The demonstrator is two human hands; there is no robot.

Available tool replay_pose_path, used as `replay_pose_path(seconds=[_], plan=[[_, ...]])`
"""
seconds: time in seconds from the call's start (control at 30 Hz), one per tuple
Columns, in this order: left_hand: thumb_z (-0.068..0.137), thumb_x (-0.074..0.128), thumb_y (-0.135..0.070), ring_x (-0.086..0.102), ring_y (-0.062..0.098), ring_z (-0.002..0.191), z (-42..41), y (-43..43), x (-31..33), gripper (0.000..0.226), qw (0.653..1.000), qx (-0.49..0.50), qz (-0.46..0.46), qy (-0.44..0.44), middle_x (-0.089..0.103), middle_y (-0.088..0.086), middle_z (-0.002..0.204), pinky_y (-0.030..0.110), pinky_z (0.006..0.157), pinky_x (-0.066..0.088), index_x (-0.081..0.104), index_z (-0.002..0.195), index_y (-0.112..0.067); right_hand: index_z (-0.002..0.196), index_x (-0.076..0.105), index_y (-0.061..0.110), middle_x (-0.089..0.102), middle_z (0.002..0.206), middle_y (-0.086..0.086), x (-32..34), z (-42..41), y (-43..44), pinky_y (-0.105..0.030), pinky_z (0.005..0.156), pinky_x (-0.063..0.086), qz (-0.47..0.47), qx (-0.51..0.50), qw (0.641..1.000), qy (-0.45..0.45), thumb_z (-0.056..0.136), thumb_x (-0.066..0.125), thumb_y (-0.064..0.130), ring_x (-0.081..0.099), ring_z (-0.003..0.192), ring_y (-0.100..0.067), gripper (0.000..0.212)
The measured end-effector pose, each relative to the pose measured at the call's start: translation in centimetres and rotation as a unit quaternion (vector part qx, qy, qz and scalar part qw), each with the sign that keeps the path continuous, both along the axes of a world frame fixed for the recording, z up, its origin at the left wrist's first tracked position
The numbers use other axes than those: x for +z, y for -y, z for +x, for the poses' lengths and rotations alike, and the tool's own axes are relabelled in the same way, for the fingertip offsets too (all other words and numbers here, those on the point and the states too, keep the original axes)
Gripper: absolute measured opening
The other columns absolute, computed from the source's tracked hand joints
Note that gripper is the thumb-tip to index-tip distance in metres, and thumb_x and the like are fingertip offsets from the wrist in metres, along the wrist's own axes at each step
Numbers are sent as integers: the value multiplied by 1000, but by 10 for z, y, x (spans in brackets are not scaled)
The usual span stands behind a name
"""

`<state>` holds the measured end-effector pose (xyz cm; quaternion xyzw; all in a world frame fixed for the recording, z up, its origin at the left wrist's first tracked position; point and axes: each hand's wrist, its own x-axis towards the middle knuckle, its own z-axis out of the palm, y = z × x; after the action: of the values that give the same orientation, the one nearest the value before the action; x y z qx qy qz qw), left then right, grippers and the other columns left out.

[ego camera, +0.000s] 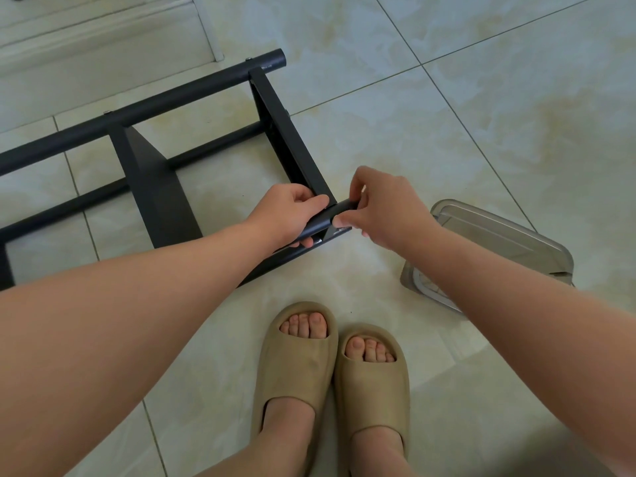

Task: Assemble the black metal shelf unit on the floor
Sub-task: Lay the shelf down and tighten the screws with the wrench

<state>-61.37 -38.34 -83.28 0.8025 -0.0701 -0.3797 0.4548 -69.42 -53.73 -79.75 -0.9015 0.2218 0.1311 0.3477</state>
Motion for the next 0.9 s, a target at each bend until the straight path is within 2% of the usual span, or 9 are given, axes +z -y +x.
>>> replay_pose_path(seconds=[0.1, 0.2, 0.33, 0.47, 0.57, 0.63, 0.7, 0.77, 0.9], plan=[[96, 60, -35, 64, 21, 46, 0, 0, -2, 29, 1000, -7, 6, 17, 65, 3, 65, 29, 47, 49, 60, 77, -12, 113, 67, 29, 68, 91, -1, 4, 10, 9, -29, 58, 45, -67, 76, 994, -41, 76, 83, 46, 64, 69, -17, 44], [95, 59, -35, 64, 23, 46, -1, 2, -3, 32, 998, -14, 28, 50, 60, 11, 71, 33, 50, 48, 59, 79, -8, 104, 71, 31, 67, 91, 3, 6, 18, 15, -26, 54, 36, -104, 116, 986, -61, 74, 80, 58, 61, 66, -11, 42], [95, 60, -35, 63, 22, 46, 6, -2, 0, 35, 998, -12, 34, 54, 62, 15, 72, 34, 52, 50, 61, 84, -2, 102, 69, 28, 61, 82, 5, 2, 23, 12, -26, 53, 33, -115, 131, 984, -40, 76, 77, 60, 58, 69, -13, 41], [94, 60, -37, 62, 19, 44, 18, -12, 5, 37, 997, -8, 52, 54, 60, 1, 52, 29, 49, 50, 64, 90, -1, 105, 68, 27, 60, 89, 1, -2, 32, 3, -27, 55, 32, -126, 145, 981, -15, 78, 75, 61, 59, 81, -21, 44], [94, 60, -38, 64, 21, 48, 19, -14, 6, 36, 998, 3, 48, 47, 65, 9, 64, 28, 49, 49, 65, 91, -2, 112, 67, 26, 64, 96, -1, -4, 29, -2, -30, 60, 34, -151, 158, 976, -3, 83, 70, 61, 61, 90, -25, 46], [91, 58, -43, 64, 21, 57, 15, -12, 7, 40, 996, 15, 60, 64, 67, 14, 74, 30, 57, 47, 66, 89, -5, 116, 66, 24, 66, 100, 1, -4, 21, -4, -32, 67, 39, -164, 169, 972, 18, 86, 66, 62, 61, 97, -24, 48], [91, 53, -49, 61, 18, 71, 11, -11, 8, 39, 986, 43, 102, 121, 62, 3, 74, 31, 64, 42, 64, 89, -12, 125, 63, 24, 65, 104, 5, -1, 8, -2, -34, 74, 46, -152, 164, 973, 47, 87, 63, 65, 60, 102, -20, 57], [97, 48, -45, 57, 18, 85, 4, -10, 13, 28, 966, 80, 133, 205, 59, -6, 87, 32, 69, 39, 57, 96, -19, 138, 55, 26, 63, 113, 6, 3, -10, 3, -37, 82, 49, -127, 155, 977, 75, 91, 56, 66, 58, 106, -18, 62], [98, 50, -31, 51, 24, 92, -18, 2, 29, 15, 906, 32, 90, 413, 56, 0, 99, 41, 76, 45, 54, 97, -17, 148, 47, 23, 57, 130, -1, 8, -56, 31, -41, 94, 46, -146, 139, 977, 72, 99, 52, 52, 50, 119, -26, 58]])
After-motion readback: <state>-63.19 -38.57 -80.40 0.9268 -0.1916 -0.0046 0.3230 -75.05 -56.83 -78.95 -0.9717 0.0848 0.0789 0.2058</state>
